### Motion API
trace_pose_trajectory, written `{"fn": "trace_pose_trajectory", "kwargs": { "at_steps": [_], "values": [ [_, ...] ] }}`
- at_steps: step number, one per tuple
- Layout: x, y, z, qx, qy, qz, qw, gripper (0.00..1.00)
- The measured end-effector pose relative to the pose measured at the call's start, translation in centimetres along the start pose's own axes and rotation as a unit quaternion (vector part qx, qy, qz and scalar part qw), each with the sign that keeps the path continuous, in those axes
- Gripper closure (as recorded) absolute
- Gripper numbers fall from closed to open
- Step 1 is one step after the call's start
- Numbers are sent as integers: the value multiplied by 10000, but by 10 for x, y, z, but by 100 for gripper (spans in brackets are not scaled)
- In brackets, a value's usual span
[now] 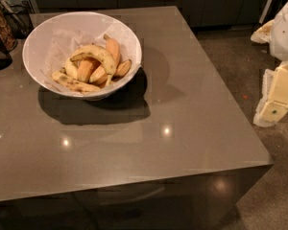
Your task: Pick banana from white bowl
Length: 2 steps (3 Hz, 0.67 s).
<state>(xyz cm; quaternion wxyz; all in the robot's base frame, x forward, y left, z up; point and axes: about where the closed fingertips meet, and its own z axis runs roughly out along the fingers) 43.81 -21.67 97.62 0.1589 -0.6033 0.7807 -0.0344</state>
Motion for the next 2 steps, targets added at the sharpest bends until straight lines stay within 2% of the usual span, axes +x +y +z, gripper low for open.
{"fn": "trace_pose_trajectory", "kwargs": {
  "at_steps": [1, 2],
  "values": [
    [0, 0, 0, -1, 0, 0, 10000, 0],
    [-27, -8, 0, -242, 139, -102, 9996, 0]
  ]
}}
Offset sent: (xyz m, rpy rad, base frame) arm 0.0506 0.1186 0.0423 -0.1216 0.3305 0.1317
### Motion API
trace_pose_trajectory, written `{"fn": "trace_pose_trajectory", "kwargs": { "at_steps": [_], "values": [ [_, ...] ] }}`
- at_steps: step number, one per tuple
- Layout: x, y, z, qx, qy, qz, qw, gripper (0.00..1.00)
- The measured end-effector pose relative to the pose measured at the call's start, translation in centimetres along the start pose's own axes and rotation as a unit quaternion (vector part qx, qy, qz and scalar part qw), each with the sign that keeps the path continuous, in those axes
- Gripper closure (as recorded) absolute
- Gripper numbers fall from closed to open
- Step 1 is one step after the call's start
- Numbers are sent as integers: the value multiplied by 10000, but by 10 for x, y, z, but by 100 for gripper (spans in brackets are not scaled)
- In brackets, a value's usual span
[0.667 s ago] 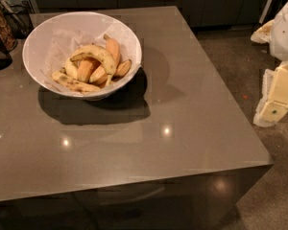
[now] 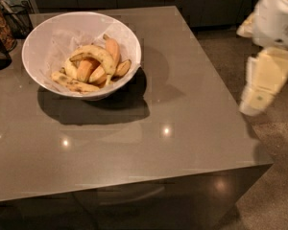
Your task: Pick banana from white bowl
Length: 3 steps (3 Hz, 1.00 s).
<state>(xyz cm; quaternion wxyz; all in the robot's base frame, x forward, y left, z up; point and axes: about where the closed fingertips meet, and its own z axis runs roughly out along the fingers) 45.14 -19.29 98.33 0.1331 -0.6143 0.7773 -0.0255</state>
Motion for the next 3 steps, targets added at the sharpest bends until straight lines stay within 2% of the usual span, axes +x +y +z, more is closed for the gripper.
{"fn": "trace_pose_trajectory", "kwargs": {
  "at_steps": [1, 2, 3],
  "values": [
    [-62, -28, -13, 50, -127, -262, 9996, 0],
    [-87, -37, -22, 244, -335, -414, 9983, 0],
    [-104, -43, -16, 42, -613, -223, 9979, 0]
  ]
}}
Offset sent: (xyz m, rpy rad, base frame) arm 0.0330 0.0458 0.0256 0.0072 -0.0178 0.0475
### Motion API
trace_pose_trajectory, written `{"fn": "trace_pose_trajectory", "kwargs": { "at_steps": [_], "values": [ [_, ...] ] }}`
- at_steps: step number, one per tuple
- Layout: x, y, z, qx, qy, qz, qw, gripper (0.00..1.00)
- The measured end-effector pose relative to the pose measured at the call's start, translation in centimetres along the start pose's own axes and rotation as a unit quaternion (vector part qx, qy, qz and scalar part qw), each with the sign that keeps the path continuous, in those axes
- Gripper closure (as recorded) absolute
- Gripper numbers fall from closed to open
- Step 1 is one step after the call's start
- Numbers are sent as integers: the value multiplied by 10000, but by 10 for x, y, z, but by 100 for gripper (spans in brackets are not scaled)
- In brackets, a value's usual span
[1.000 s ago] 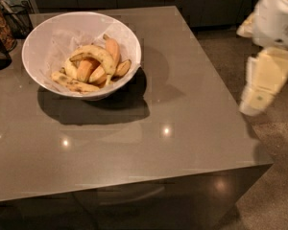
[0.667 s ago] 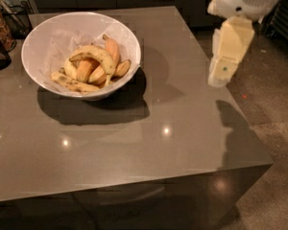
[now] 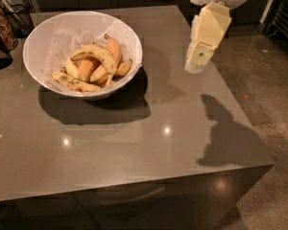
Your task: Pick banana from white bowl
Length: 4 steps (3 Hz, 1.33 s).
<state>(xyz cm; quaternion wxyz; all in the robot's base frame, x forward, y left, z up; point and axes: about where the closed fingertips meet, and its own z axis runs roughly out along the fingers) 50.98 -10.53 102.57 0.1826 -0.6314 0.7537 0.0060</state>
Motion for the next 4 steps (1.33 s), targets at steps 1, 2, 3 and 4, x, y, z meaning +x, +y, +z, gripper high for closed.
{"fn": "trace_pose_trajectory", "kwargs": {
  "at_steps": [1, 2, 3, 4],
  "values": [
    [-40, -18, 17, -75, -159, 9, 9998, 0],
    [-40, -19, 17, -75, -161, 10, 9998, 0],
    [-46, -26, 23, -144, -381, 202, 9990, 0],
    [-52, -29, 30, -252, -503, 382, 9977, 0]
  ]
}}
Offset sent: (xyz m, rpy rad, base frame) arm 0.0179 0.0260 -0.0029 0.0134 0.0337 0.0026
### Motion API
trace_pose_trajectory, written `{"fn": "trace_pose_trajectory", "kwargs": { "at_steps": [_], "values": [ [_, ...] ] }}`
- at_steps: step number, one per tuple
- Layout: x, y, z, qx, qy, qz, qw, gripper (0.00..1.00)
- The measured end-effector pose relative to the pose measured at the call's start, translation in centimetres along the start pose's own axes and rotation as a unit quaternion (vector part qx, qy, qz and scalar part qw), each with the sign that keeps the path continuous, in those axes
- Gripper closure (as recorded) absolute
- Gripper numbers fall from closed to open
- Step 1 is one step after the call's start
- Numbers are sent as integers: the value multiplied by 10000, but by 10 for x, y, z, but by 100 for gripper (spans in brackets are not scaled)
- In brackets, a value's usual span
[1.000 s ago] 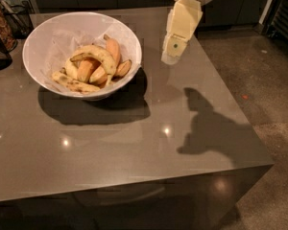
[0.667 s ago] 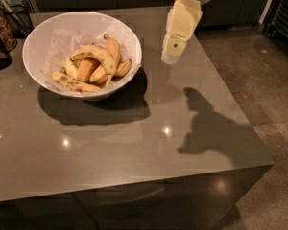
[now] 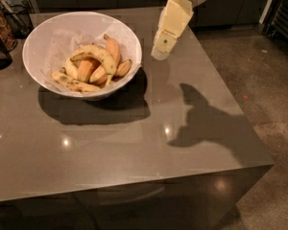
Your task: Pick banana from white bowl
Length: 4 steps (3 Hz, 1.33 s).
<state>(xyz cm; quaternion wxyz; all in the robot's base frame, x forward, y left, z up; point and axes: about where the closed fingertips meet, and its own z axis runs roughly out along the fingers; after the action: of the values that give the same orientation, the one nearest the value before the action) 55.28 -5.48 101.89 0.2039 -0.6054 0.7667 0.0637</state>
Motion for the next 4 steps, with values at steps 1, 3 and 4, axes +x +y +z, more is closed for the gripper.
{"fn": "trace_pose_trajectory", "kwargs": {
  "at_steps": [1, 3, 4],
  "values": [
    [-43, -1, 34, -31, 96, -89, 9999, 0],
    [-57, 5, 44, -316, 82, 53, 9995, 0],
    [-86, 16, 57, -517, 110, 13, 9986, 0]
  ]
}}
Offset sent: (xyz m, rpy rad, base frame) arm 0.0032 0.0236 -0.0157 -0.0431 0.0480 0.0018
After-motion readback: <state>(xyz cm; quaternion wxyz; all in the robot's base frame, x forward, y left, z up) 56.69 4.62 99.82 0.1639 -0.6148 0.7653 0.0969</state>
